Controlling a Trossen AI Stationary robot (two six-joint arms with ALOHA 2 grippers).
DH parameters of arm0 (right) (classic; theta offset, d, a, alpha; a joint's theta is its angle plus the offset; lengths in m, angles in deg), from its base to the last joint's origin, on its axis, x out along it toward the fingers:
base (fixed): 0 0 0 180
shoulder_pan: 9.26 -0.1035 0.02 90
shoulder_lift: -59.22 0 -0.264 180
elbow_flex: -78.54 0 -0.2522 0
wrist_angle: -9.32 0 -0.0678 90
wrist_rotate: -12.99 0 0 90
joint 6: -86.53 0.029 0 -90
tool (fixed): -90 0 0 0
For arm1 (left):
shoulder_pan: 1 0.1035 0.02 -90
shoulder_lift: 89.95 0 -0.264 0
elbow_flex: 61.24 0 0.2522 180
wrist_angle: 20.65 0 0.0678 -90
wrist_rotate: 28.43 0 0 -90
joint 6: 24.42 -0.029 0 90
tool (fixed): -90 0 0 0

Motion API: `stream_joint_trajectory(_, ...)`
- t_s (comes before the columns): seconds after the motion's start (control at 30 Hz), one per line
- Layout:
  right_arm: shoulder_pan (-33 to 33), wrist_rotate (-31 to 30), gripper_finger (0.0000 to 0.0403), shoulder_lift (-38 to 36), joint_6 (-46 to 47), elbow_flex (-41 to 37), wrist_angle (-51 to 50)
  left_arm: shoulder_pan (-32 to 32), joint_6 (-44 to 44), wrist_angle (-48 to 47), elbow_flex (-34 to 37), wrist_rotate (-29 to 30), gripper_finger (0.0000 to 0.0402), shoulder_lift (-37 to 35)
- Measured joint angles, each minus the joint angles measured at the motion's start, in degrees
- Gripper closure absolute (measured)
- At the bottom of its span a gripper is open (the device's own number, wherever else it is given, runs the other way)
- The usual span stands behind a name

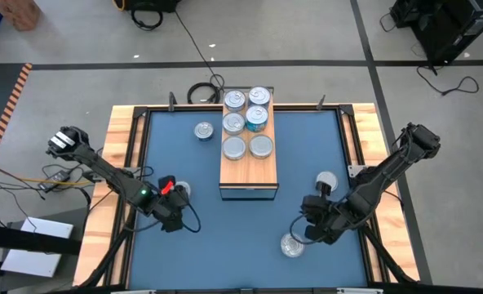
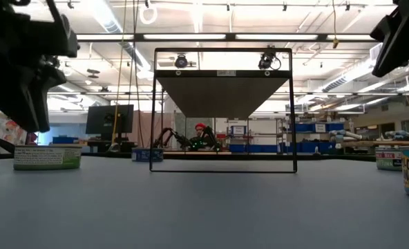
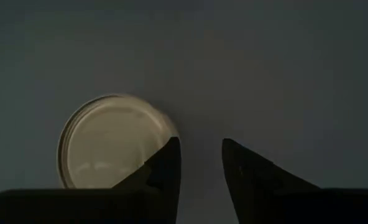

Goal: Stack canned seafood by type on shelf
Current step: Stack the green tuna can on top of the other green tuna can on the shelf

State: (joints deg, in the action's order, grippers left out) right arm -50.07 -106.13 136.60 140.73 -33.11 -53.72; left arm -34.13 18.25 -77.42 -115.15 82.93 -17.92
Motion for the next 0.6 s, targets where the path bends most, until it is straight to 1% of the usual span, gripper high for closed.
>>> stream_joint_trajectory(0.23, 0.0, -1.5, 0.0314, 0.0, -0.4, 0.0, 1.0, 0.0, -0.3, 0.3, 2.7, 2.0, 0.0279, 0.3)
stream_joint_trajectory(0.47, 0.0, -3.1, 0.0314, 0.0, -1.8, 0.0, 1.2, 0.0, -1.8, 1.2, 3.0, 3.4, 0.0279, 5.1)
stream_joint_trajectory(0.6, 0.0, -3.5, 0.0314, 0.0, -1.9, 0.0, 1.2, 0.0, -2.0, 1.6, 2.9, 6.5, 0.0279, 7.9)
